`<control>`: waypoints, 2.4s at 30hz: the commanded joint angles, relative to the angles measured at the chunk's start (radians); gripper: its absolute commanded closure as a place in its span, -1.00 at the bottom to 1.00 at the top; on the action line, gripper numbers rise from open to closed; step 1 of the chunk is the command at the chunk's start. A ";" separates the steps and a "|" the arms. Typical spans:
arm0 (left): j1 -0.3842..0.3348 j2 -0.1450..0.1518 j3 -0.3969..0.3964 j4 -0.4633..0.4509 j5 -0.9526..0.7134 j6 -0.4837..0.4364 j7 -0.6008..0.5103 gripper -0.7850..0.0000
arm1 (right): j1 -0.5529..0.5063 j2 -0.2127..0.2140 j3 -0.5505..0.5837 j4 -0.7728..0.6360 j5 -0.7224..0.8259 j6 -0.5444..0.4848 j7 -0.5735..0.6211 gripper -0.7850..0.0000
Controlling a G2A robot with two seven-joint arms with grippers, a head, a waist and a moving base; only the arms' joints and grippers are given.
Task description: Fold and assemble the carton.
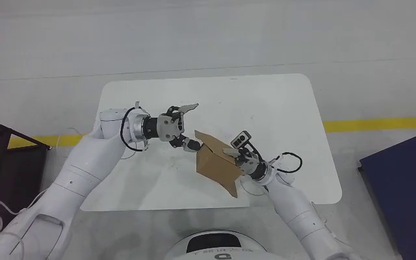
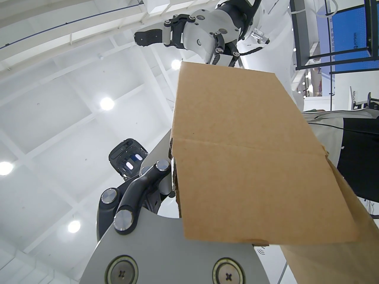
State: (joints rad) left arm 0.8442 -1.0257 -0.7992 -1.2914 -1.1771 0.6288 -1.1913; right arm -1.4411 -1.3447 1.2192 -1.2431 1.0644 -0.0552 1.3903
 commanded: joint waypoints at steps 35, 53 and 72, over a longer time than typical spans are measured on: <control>-0.175 0.021 0.299 0.077 -0.060 -0.070 -0.070 0.11 | -0.004 0.013 0.005 -0.008 0.017 -0.020 -0.021 1.00; -0.248 0.066 0.425 0.064 -0.088 -0.105 -0.105 0.18 | 0.014 0.011 0.002 0.013 0.096 0.005 -0.001 1.00; -0.309 0.081 0.514 0.037 -0.115 -0.079 -0.079 -0.27 | 0.034 0.001 -0.010 0.057 0.170 0.016 0.035 1.00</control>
State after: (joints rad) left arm 0.5374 -0.9438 -0.2876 -1.2538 -1.2904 0.5490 -1.2711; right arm -1.4073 -1.3431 1.2098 -1.1867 1.2352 -0.0383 1.4255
